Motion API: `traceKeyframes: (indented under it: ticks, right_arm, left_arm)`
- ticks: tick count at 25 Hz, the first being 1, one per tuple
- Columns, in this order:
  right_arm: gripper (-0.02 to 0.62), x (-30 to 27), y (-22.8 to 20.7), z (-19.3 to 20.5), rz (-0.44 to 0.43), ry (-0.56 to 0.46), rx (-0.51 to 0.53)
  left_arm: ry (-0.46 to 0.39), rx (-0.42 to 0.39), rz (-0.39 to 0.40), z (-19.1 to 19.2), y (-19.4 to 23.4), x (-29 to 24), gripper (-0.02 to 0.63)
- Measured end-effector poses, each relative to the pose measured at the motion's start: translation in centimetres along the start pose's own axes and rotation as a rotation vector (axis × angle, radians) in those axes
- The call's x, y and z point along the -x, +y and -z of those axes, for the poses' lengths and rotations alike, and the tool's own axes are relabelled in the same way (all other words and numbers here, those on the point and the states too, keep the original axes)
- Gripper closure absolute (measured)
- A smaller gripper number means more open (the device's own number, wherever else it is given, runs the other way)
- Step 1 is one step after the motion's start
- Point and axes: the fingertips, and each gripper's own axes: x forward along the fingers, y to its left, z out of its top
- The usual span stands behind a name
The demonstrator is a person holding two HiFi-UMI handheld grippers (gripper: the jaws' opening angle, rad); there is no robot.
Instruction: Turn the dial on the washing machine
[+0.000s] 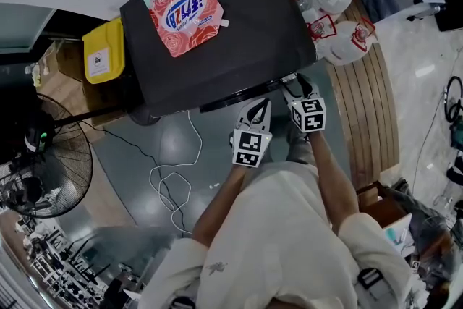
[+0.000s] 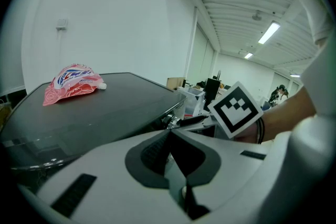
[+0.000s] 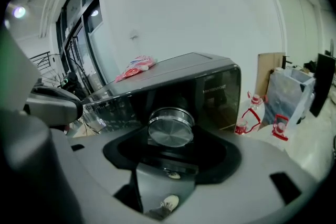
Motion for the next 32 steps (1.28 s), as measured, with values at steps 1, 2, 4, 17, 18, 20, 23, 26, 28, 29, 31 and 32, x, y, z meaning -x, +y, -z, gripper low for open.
traceKeyframes:
  ticks: [1,2,4,17,18,20,23,26,28,29,31,32]
  right_arm:
    - [0.319,-0.05,-0.01,0.02,-0.005,0.000,-0.007]
    - [0.319,-0.10,-0.02,0.02,-0.010,-0.001,-0.016]
    - [0.319,-0.15,-0.04,0.03,-0.021,-0.003,-0.039]
    - [0.319,0.21,-0.10,-0.18,-0.105,-0.044,-0.225]
    - [0.319,0.23,-0.10,-0.19,-0.109,-0.046,-0.234]
    - [0.319,0.22,-0.09,-0.22,-0.117,-0.050,-0.252]
    - [0.319,0.20,-0.10,-0.25,-0.131,-0.056,-0.278]
    - [0.319,0.24,-0.18,-0.34,-0.144,-0.060,-0.308]
    - [0.319,0.23,-0.25,-0.34,-0.153,-0.064,-0.332]
    - [0.319,0.20,-0.28,-0.32,-0.157,-0.067,-0.344]
    - [0.319,0.13,-0.28,-0.29,-0.167,-0.071,-0.367]
    - [0.319,0.11,-0.28,-0.28,-0.171,-0.073,-0.376]
  left_arm:
    - [0.000,0.000,0.000,0.05,0.04,-0.04,0.594]
    - [0.000,-0.001,0.000,0.09,0.07,-0.09,0.594]
    - [0.000,0.000,0.000,0.08,0.09,-0.15,0.594]
    - [-0.005,0.005,-0.004,0.05,-0.35,0.11,0.594]
    - [-0.005,0.005,-0.004,0.08,-0.39,0.13,0.594]
    - [-0.005,0.005,-0.004,0.10,-0.42,0.14,0.594]
    - [-0.005,0.003,-0.004,0.10,-0.52,0.12,0.594]
    - [-0.004,0.003,-0.002,0.04,-0.67,0.08,0.594]
    - [-0.003,0.003,-0.002,0.03,-0.71,0.03,0.594]
    - [-0.003,0.003,-0.001,0.07,-0.71,-0.01,0.594]
    - [-0.002,0.003,0.000,0.15,-0.69,-0.10,0.594]
    - [-0.002,0.003,0.000,0.19,-0.68,-0.13,0.594]
